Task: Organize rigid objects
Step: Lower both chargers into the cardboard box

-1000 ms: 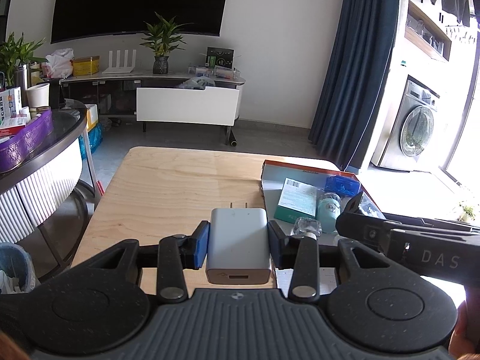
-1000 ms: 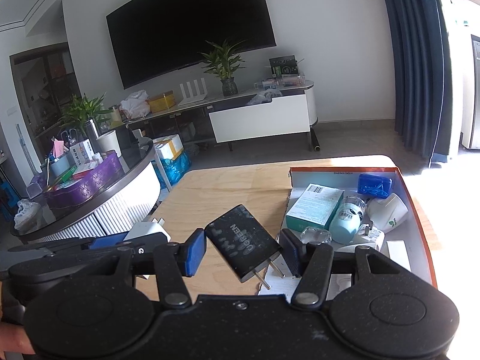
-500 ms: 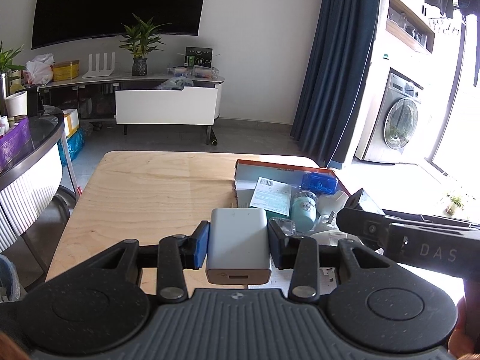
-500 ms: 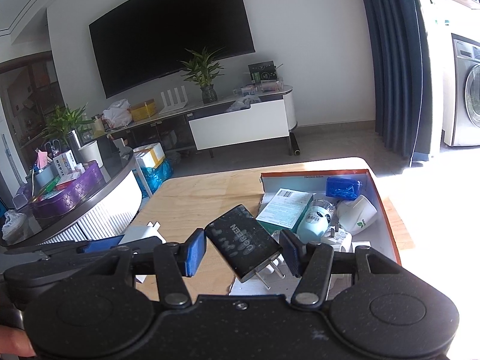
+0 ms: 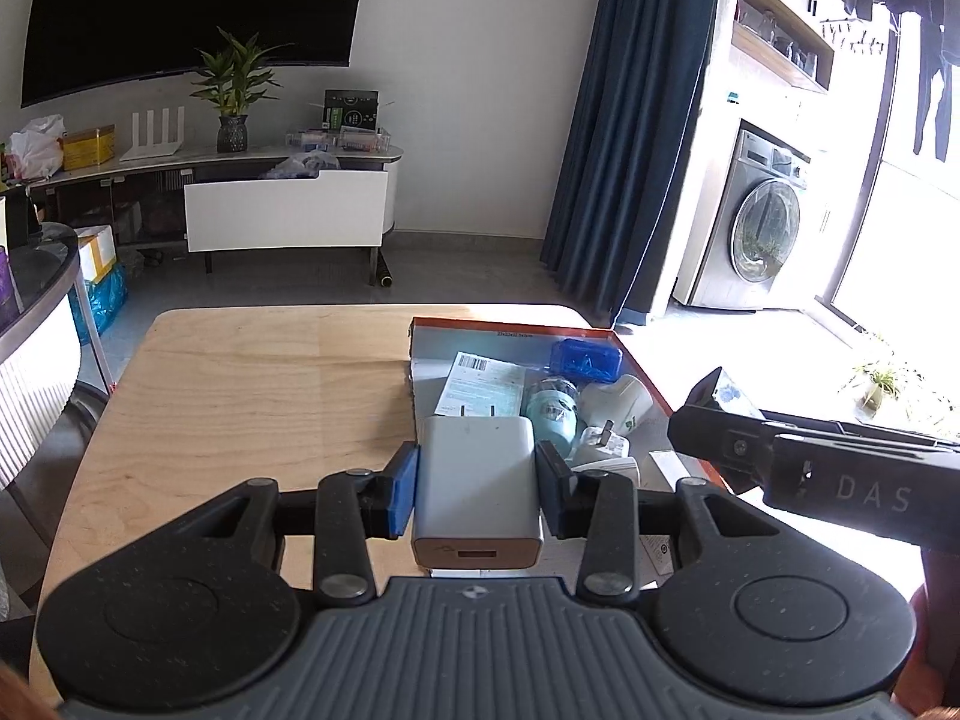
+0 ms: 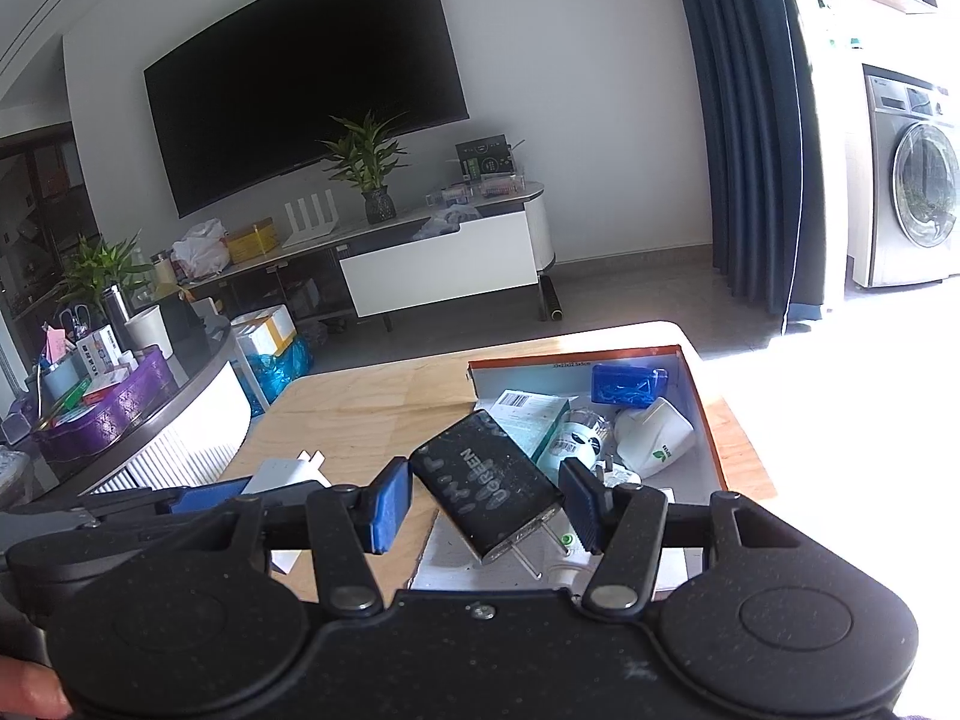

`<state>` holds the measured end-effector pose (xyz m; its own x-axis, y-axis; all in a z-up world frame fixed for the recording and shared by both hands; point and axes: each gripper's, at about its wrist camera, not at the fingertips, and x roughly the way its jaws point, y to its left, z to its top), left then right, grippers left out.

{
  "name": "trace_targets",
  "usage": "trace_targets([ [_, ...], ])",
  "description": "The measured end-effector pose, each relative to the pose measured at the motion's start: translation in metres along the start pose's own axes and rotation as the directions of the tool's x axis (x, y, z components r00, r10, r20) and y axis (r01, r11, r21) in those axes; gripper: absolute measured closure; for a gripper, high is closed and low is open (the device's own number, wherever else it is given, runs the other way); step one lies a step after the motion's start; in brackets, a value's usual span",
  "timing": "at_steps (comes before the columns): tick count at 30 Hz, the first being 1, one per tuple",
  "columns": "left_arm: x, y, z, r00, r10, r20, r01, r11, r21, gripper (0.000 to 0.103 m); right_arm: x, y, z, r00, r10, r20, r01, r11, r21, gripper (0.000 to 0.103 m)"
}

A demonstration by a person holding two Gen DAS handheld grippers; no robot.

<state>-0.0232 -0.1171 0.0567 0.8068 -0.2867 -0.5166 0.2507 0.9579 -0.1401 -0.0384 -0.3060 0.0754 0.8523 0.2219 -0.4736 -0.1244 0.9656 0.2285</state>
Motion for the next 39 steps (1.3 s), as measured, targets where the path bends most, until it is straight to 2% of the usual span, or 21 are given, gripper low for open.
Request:
trace_targets([
  [22, 0.019, -0.020, 0.003, 0.998, -0.056, -0.027, 0.057, 0.997, 0.043, 0.062, -0.004, -0.030, 0.001, 0.998, -0.058, 0.017, 0.057, 0.997, 0.058, 0.037],
  [39, 0.039, -0.027, 0.009, 0.995, -0.073, -0.062, 0.076, 0.996, 0.044, 0.062, 0.013, -0.050, 0.009, 0.997, -0.081, 0.006, 0.080, 0.993, 0.084, 0.037],
])
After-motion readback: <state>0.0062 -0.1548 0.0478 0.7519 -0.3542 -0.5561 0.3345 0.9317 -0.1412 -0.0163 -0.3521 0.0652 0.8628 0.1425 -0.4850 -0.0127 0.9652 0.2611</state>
